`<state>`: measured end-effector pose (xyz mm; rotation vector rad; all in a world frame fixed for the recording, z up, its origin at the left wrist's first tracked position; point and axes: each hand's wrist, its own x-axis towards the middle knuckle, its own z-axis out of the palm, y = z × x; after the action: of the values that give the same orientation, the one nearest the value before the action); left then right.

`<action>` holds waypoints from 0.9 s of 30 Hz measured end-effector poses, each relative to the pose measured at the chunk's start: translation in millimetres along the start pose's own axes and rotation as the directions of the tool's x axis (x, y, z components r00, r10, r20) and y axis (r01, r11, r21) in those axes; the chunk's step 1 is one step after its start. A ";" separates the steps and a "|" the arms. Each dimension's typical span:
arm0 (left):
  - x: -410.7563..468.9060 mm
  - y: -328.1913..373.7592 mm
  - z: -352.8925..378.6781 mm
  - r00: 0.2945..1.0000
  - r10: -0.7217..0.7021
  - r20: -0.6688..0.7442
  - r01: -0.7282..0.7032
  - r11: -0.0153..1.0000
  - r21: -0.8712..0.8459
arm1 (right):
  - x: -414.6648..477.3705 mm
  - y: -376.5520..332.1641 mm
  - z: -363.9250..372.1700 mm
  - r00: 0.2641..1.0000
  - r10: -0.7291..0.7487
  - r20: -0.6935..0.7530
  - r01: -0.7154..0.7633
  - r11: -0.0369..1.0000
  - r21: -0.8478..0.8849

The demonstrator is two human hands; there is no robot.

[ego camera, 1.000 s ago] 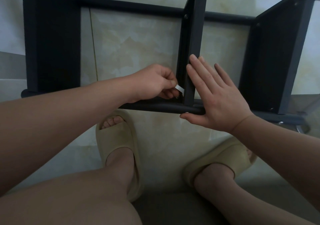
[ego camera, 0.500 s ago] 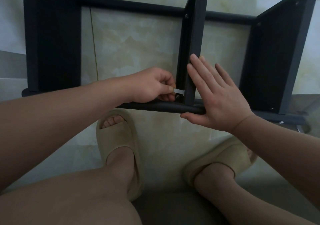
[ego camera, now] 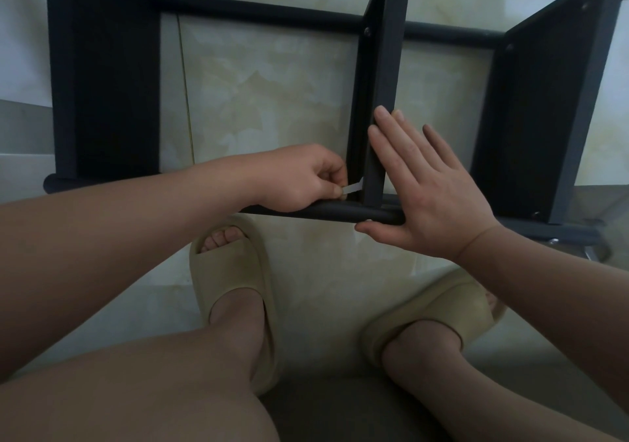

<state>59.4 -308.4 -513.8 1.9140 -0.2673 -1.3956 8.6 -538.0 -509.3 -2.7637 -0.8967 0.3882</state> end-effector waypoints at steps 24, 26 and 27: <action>4.6 11.9 -0.7 0.993 -0.104 -0.050 0.054 0.800 -0.598 | -0.1 0.4 0.1 1.000 -0.003 -0.007 0.003 1.000 0.009; 6.0 13.5 2.5 0.986 -0.156 -0.054 0.076 0.721 -0.688 | 0.2 0.5 0.0 1.000 -0.002 -0.008 0.002 1.000 0.007; 6.9 14.1 3.6 0.981 -0.177 -0.082 0.071 0.715 -0.696 | 0.1 0.3 0.0 1.000 -0.002 -0.008 0.002 1.000 0.006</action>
<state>62.3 -323.8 -510.0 1.3898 0.4252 -1.1932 8.9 -538.2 -509.4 -2.7565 -0.8946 0.3780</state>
